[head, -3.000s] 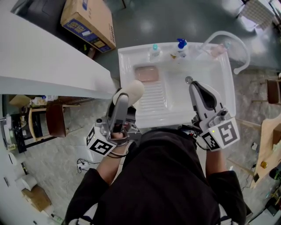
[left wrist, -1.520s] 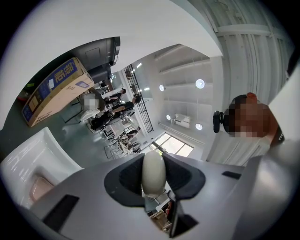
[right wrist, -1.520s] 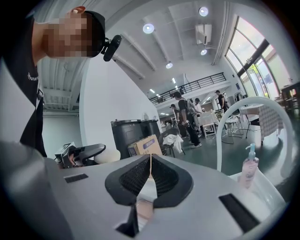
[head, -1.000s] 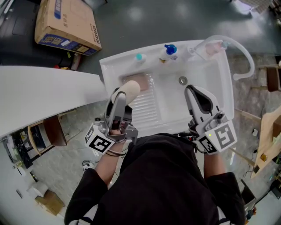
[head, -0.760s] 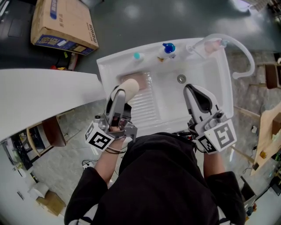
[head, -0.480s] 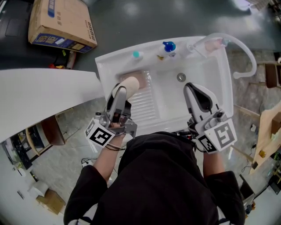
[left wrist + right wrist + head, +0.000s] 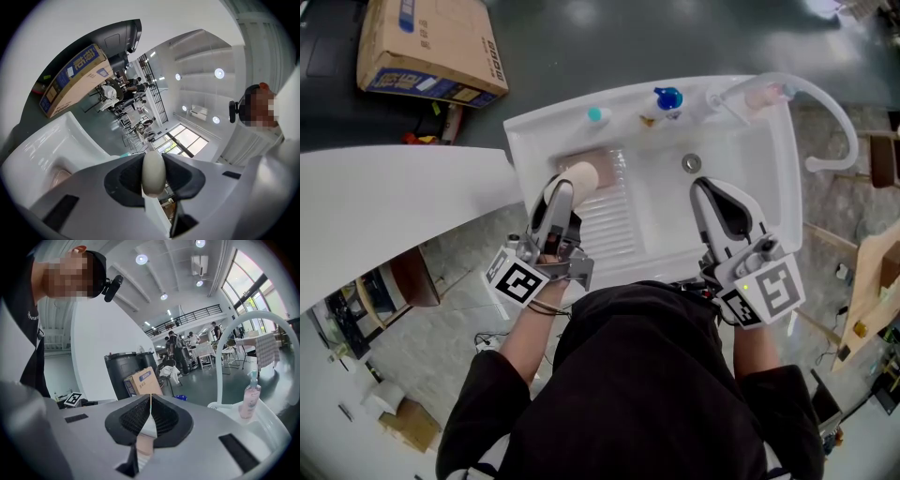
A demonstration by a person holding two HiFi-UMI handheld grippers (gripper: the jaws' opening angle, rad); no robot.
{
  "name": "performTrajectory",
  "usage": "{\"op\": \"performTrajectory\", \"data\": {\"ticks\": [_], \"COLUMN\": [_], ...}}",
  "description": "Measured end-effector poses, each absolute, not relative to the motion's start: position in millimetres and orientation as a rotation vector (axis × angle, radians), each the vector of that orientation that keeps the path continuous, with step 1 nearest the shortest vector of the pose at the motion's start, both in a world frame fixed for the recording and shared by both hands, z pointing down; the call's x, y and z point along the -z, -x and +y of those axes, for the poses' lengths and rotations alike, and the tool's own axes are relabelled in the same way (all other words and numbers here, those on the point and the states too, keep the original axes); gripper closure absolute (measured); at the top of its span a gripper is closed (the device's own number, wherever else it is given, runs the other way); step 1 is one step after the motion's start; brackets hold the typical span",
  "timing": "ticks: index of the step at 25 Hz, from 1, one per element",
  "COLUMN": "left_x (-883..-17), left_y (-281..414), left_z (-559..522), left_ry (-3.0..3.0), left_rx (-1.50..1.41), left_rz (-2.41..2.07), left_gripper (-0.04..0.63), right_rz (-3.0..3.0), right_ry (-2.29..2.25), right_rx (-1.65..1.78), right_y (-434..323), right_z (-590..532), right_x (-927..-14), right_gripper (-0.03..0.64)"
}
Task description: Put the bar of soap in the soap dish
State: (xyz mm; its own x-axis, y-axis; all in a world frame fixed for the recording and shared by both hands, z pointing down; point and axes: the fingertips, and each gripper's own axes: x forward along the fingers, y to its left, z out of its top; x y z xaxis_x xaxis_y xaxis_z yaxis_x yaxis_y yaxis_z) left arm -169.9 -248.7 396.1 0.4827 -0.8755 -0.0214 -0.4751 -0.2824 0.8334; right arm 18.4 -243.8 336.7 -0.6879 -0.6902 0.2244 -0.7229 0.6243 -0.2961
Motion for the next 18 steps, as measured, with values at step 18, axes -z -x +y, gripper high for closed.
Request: {"op": "performTrajectory", "data": {"ticks": [18], "left_x": [-436], "left_y": [169], "left_z": [-257], "left_ry": [-1.846], "left_rx": [0.544], "left_rz": [-1.123], "left_gripper": [0.48], "right_rz": [-2.749], "right_ry": [-1.133], "right_rx": [-0.614], "right_y": [-3], "right_z": [-256], "right_x": [-352], "right_gripper": [0.592]}}
